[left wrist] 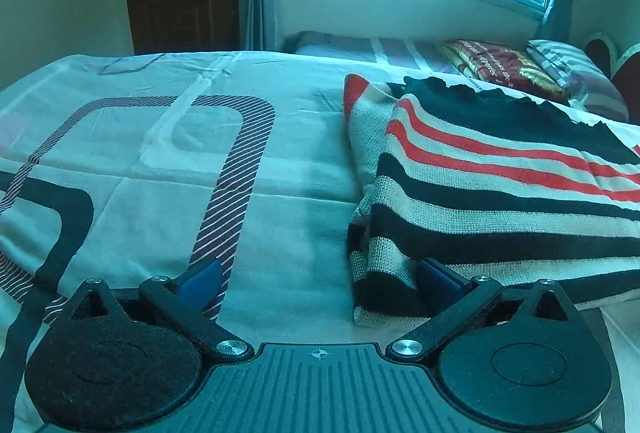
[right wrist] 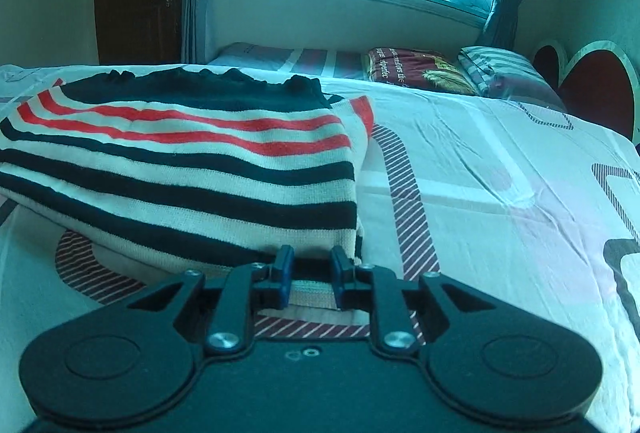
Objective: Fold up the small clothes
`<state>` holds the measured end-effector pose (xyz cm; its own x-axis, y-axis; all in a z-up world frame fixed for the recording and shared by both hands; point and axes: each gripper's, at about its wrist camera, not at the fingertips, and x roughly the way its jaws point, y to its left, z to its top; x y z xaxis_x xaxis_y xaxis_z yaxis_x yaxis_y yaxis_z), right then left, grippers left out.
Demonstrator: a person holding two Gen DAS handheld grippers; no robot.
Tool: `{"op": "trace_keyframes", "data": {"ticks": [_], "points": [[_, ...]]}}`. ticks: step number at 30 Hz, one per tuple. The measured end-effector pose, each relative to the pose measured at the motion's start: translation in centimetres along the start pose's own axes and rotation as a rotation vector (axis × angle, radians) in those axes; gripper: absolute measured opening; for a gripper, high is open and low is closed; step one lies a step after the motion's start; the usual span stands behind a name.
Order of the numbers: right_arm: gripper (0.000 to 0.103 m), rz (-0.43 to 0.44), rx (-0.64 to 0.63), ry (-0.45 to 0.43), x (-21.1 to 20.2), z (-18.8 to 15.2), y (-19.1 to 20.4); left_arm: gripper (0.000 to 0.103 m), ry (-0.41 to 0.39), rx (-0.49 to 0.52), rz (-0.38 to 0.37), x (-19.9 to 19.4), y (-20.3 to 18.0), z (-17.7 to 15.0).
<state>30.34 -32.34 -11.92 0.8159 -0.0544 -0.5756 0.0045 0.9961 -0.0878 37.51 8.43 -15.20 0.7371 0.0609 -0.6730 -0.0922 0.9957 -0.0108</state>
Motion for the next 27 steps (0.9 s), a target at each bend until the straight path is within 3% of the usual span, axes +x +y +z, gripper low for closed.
{"op": "trace_keyframes", "data": {"ticks": [8, 11, 12, 13, 16, 20, 22, 23, 27], "points": [[0.021, 0.002, -0.001, 0.023, -0.1, 0.5, 0.0, 0.103, 0.022, -0.002, 0.016, -0.3, -0.1, 0.5], [0.041, 0.027, 0.018, 0.018, -0.9, 0.9, -0.3, 0.103, 0.000, -0.044, 0.003, -1.8, 0.4, 0.6], [0.059, 0.025, 0.018, 0.005, -1.4, 1.0, -0.3, 0.103, -0.012, -0.069, -0.016, -2.4, 0.9, 0.5], [0.061, 0.021, 0.016, -0.014, -1.9, 1.0, -0.3, 0.103, -0.022, -0.097, -0.032, -3.1, 1.3, 0.3], [0.054, 0.041, 0.015, -0.034, -3.1, 1.0, -0.5, 0.103, -0.037, -0.198, -0.098, -4.6, 2.7, -0.4], [0.039, 0.059, 0.041, -0.058, -4.3, 1.1, -0.7, 0.101, -0.030, -0.373, -0.259, -5.8, 3.6, -1.6], [0.029, 0.076, 0.074, -0.062, -4.7, 1.2, -0.8, 0.085, 0.002, -0.484, -0.345, -5.5, 3.5, -2.5], [0.028, 0.089, 0.094, -0.061, -4.9, 1.3, -0.9, 0.084, 0.023, -0.549, -0.386, -5.1, 3.5, -2.9], [0.028, 0.122, 0.145, -0.063, -5.3, 1.7, -0.5, 0.084, 0.045, -0.796, -0.412, -3.6, 3.3, -5.5]]}}
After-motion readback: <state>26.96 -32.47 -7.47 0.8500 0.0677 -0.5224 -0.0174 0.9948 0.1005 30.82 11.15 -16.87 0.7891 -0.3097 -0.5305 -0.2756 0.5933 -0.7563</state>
